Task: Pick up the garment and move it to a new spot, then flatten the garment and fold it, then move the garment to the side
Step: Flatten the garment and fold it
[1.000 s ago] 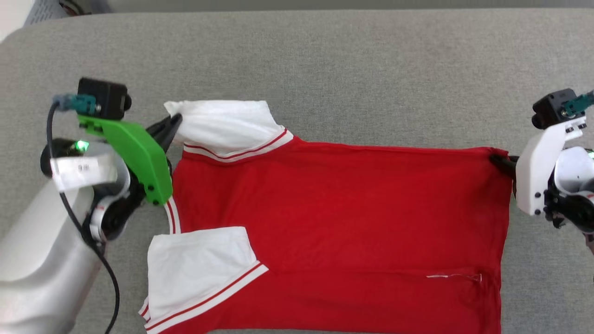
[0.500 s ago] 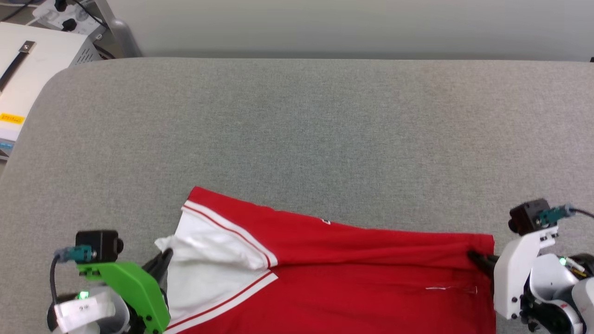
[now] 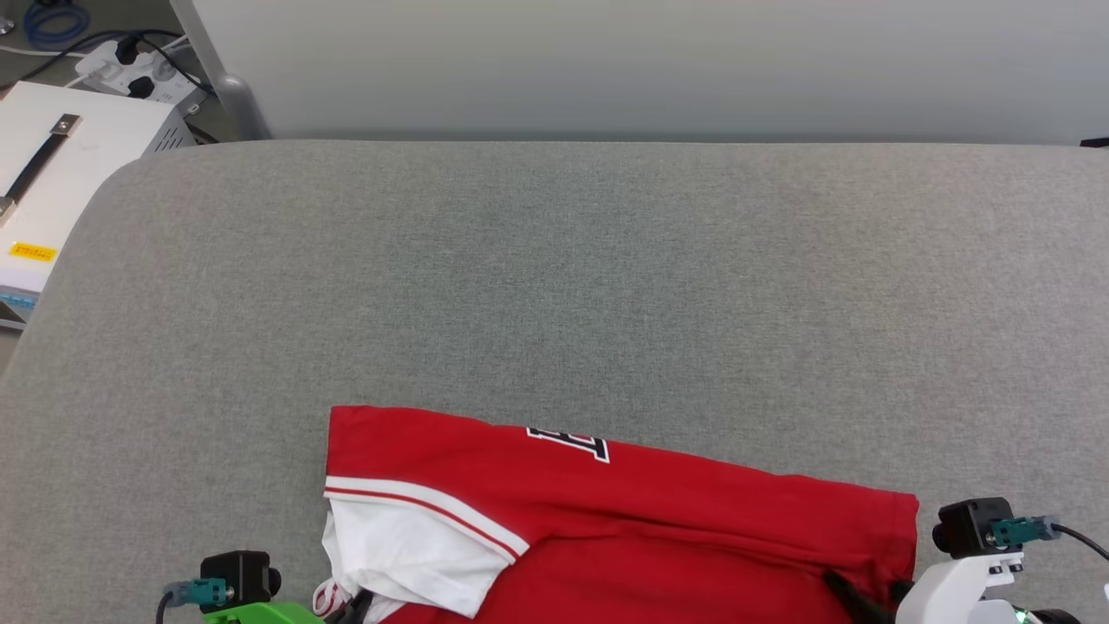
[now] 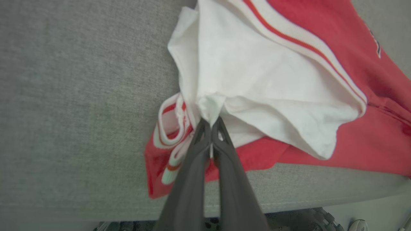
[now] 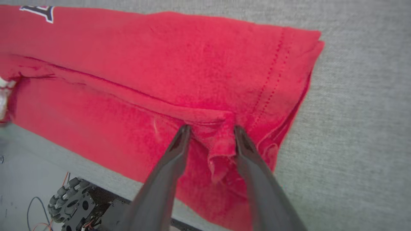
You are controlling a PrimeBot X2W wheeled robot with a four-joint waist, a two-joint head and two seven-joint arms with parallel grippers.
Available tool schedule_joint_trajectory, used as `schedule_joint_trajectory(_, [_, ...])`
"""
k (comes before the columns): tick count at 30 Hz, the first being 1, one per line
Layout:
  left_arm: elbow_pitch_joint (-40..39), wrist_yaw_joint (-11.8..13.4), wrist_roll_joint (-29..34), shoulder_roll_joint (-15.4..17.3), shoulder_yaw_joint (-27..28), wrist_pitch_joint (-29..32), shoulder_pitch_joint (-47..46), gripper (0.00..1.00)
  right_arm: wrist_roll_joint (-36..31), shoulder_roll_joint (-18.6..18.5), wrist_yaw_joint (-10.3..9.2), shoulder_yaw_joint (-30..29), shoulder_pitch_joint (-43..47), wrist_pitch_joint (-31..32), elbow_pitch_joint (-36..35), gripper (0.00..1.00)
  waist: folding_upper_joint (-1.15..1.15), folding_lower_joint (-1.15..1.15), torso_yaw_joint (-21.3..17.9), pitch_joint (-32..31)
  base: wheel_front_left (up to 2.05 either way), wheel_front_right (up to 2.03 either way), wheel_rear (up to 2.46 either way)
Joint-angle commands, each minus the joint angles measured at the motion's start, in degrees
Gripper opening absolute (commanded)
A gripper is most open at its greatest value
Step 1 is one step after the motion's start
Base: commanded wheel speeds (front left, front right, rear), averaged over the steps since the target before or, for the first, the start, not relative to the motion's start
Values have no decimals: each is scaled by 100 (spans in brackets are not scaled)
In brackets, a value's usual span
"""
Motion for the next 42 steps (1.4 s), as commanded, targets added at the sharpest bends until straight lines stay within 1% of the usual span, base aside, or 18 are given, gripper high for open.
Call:
schedule_joint_trajectory(1, [101,-62,-6,-60,-4,-82,-108,100,-78,68,-5,-35,98,-134,-18,100,0,0,2,-16,0,0,0])
schedule_joint_trajectory(3, [174,-148,75,-87,20,-259,-216,100,-170,143,-5,-105,123,-401,-109,100,0,0,10,-51,0,0,0])
schedule_joint_trajectory(6, [171,-184,294,-60,89,-612,-374,100,-289,228,-5,-216,177,-716,-336,100,0,0,24,-120,0,0,0])
schedule_joint_trajectory(9, [35,-170,444,-47,195,-944,-471,100,-343,290,-5,-303,234,-800,-596,100,0,0,16,-177,0,0,0])
schedule_joint_trajectory(11, [-108,-129,586,-37,237,-1160,-523,100,-381,301,-5,-364,277,-734,-759,100,0,0,4,-212,0,0,0])
schedule_joint_trajectory(13, [-267,-28,805,-15,279,-1428,-579,100,-418,287,-5,-470,320,-595,-897,100,0,0,-8,-240,0,0,0])
schedule_joint_trajectory(16, [-527,156,1142,-6,328,-1797,-628,100,-436,253,-5,-794,385,-302,-1025,100,0,0,-11,-277,0,0,0])
schedule_joint_trajectory(18, [-726,230,1339,-49,376,-1974,-658,100,-428,193,-5,-1042,445,-56,-1039,100,0,0,12,-281,0,0,0])
schedule_joint_trajectory(23, [-1017,488,1904,-144,473,-2141,-673,100,-421,81,-5,-1416,631,693,-1194,100,0,0,101,-238,0,0,0])
schedule_joint_trajectory(26, [-1178,642,2205,-238,533,-2167,-656,100,-338,99,-5,-1482,676,923,-1259,100,0,0,184,-144,0,0,0])
schedule_joint_trajectory(28, [-1294,698,2354,-306,547,-2174,-630,100,-284,152,-5,-1475,657,982,-1255,100,0,0,239,-62,0,0,0])
schedule_joint_trajectory(34, [-1499,750,2637,-450,533,-2180,-578,100,-99,272,-5,-1322,407,1016,-938,100,0,0,391,156,0,0,0])
schedule_joint_trajectory(42, [-1410,698,2691,-567,543,-2181,-610,100,126,317,-5,-864,124,1129,-268,100,0,0,462,342,0,0,0])
